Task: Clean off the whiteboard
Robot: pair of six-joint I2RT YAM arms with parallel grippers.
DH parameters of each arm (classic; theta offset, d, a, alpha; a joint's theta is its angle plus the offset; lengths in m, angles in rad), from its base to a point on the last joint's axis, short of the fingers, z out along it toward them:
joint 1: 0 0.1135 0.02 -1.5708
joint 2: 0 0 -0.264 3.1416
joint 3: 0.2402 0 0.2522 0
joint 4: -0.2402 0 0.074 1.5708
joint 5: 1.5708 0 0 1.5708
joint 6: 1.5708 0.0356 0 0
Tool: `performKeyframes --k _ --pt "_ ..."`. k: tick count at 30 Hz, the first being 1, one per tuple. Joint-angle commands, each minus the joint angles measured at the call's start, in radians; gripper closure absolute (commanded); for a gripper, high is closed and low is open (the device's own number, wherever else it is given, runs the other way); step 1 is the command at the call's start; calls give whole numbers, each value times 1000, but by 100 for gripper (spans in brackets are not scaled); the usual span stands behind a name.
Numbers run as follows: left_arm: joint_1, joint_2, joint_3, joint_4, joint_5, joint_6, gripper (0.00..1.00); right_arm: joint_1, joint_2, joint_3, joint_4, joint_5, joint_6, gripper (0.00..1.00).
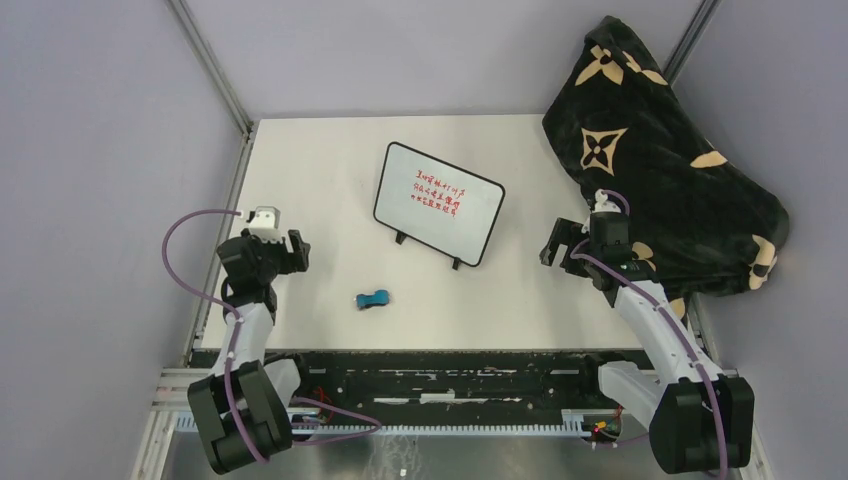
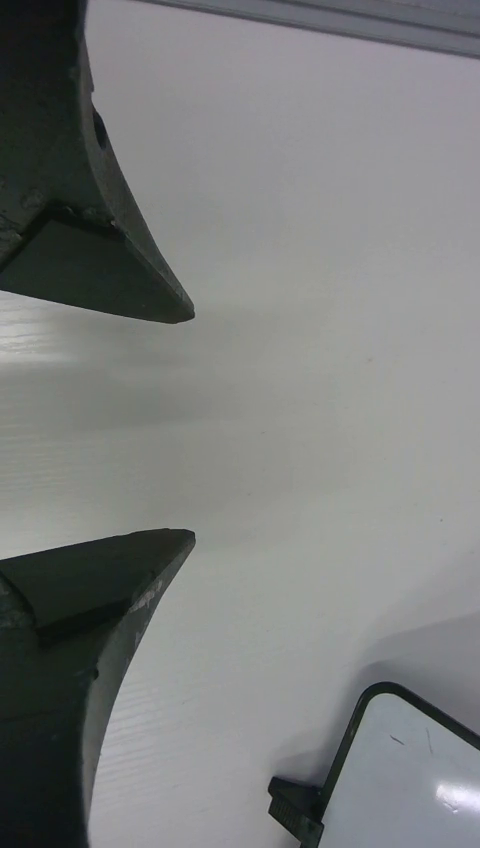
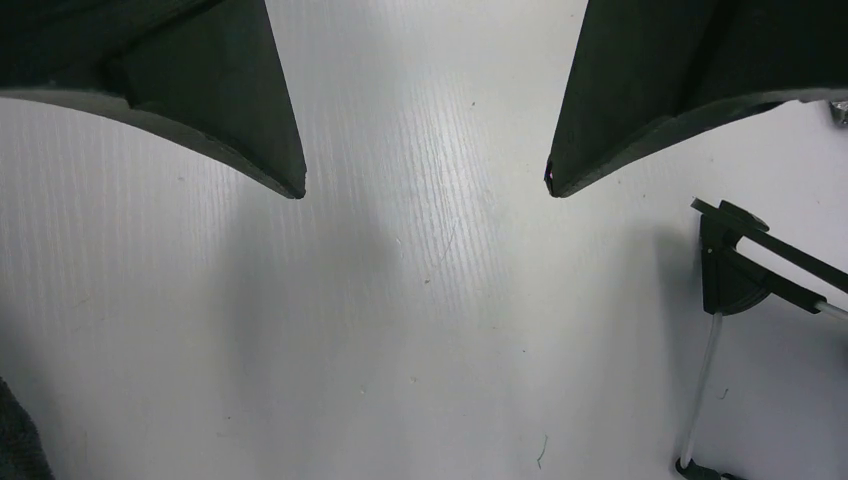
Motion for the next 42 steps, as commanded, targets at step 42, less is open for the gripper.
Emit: performKeyframes --k 42 --pt "-49 3 406 -870 487 667 30 5 -66 46 118 -228 72 20"
